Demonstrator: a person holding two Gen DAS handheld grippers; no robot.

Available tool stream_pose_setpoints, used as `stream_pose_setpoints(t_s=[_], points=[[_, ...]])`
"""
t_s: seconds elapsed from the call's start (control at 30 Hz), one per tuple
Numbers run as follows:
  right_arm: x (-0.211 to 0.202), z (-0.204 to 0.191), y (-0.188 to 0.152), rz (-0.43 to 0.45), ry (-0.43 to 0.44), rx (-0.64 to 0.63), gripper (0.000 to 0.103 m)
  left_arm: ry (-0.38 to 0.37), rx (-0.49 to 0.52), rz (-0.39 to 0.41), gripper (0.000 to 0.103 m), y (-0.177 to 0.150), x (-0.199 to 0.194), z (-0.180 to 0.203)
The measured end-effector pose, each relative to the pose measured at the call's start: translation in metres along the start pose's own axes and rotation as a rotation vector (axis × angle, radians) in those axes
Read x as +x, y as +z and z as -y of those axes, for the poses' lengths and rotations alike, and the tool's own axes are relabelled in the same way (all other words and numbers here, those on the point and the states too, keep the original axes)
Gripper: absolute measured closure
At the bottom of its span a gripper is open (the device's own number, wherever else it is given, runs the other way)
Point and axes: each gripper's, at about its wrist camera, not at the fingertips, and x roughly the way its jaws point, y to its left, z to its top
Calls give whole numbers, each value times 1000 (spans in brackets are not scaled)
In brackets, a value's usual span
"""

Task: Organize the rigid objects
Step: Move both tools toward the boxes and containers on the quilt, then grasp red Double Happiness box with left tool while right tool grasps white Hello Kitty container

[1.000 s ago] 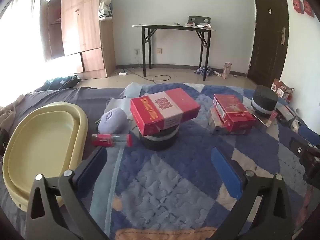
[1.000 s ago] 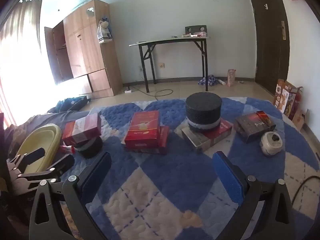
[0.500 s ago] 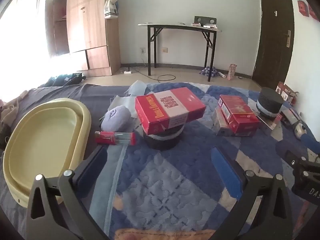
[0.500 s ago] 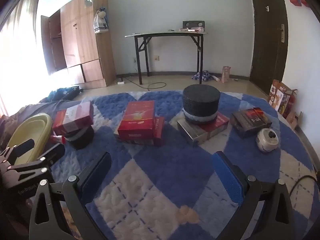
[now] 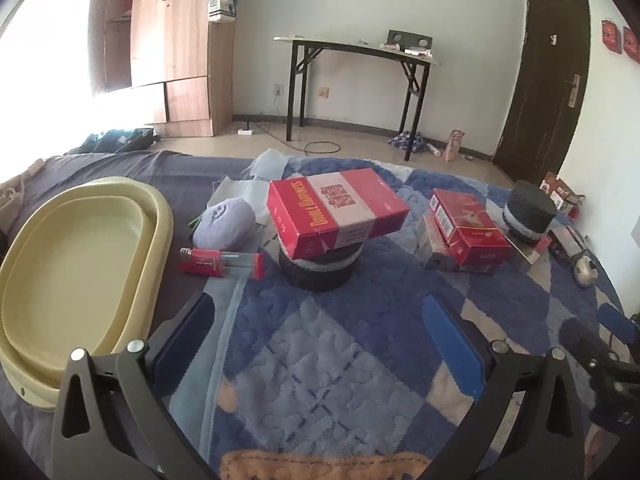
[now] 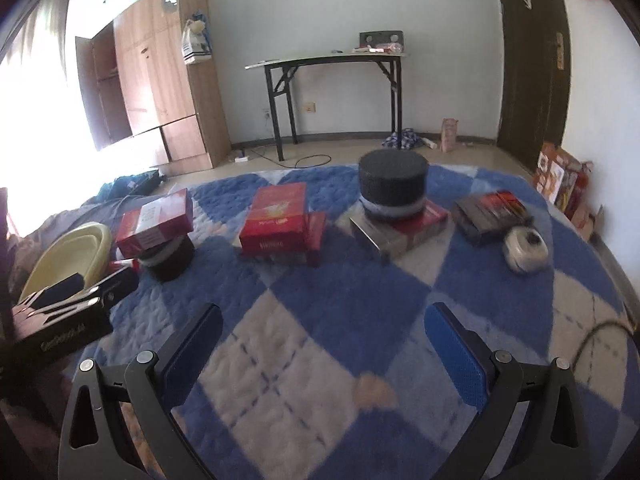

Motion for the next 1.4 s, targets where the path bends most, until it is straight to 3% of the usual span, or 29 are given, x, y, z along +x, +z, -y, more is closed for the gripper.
stream_pose_setpoints(t_s=[0.17,0.37,0.43,0.57,0.67,0.8,0.93,1.0,1.2,1.3,1.4], points=[[-32,26,-12,55,-41,38,0,12,13,13,0,-2,-3,1],[-54,47,-24,104,-47,48,0,-55,-13,49,0,-2,-15,7],[-58,50,-26,113,-65,49,0,-68,0,59,0,-1,-19,9],[-57,51,-24,139,-21,100,0,-57,27,101,0,2,-28,12],[-51,41,-21,177,-15,23,0,-45,56,108,0,6,-33,14],[-57,45,-22,169,-36,38,0,12,78,150,0,32,-51,22],[-77,59,-14,214,-46,115,0,28,189,190,0,84,-62,50],[-81,57,-12,230,-50,96,0,40,159,224,0,102,-66,51],[-68,41,-12,212,-71,-2,0,-88,120,113,0,92,-27,37],[-49,26,11,160,-95,-53,0,-34,91,94,0,85,-17,23],[-37,16,59,130,-6,-29,0,-24,48,70,0,83,-11,5]])
